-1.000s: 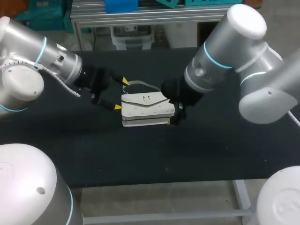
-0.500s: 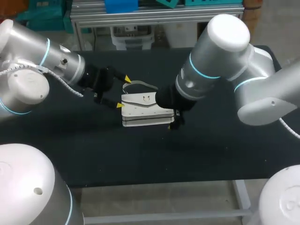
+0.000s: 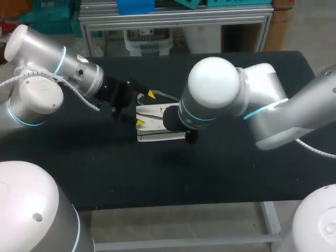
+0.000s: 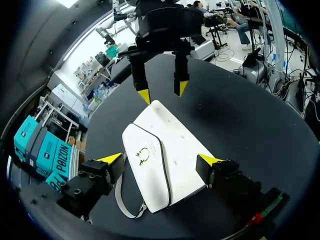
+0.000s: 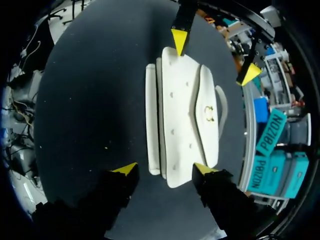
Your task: Pick up the bag, open it, inspect its contents, close it, and place it on the opposite side
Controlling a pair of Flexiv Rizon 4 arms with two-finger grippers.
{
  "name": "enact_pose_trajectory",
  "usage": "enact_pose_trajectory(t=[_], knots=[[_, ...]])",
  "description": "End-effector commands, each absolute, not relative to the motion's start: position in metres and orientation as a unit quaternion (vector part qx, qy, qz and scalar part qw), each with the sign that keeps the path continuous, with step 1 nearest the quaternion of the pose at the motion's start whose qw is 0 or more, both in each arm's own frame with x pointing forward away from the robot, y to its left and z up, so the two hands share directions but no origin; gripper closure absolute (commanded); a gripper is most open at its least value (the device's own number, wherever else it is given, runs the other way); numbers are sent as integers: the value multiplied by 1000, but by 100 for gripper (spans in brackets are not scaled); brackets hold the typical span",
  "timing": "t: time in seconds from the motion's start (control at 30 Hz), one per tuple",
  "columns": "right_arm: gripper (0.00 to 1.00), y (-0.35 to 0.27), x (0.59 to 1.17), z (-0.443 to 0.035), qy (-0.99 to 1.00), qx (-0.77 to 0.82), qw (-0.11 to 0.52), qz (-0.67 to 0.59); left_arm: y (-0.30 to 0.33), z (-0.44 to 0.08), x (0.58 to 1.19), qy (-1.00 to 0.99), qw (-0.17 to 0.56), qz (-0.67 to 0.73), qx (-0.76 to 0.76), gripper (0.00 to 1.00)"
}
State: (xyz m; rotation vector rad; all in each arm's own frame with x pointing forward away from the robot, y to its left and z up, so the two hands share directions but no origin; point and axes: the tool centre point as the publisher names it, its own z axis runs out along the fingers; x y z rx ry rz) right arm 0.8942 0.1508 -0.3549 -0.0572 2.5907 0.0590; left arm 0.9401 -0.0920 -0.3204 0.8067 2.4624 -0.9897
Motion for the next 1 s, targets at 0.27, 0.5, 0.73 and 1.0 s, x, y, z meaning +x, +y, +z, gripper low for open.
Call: enact_pose_trajectory(t=[0.27, 0.5, 0.73, 1.0], knots=[[42, 154, 912, -375, 877, -41, 478, 22, -97, -327, 949, 874, 166, -349, 294, 0], [57, 152, 916, -375, 873, -47, 485, 23, -98, -332, 948, 876, 161, -348, 291, 0], [62, 152, 918, -378, 873, -49, 484, 25, -99, -336, 947, 878, 154, -345, 294, 0], [80, 155, 920, -375, 870, -50, 489, 27, -99, -338, 946, 876, 150, -346, 300, 0]])
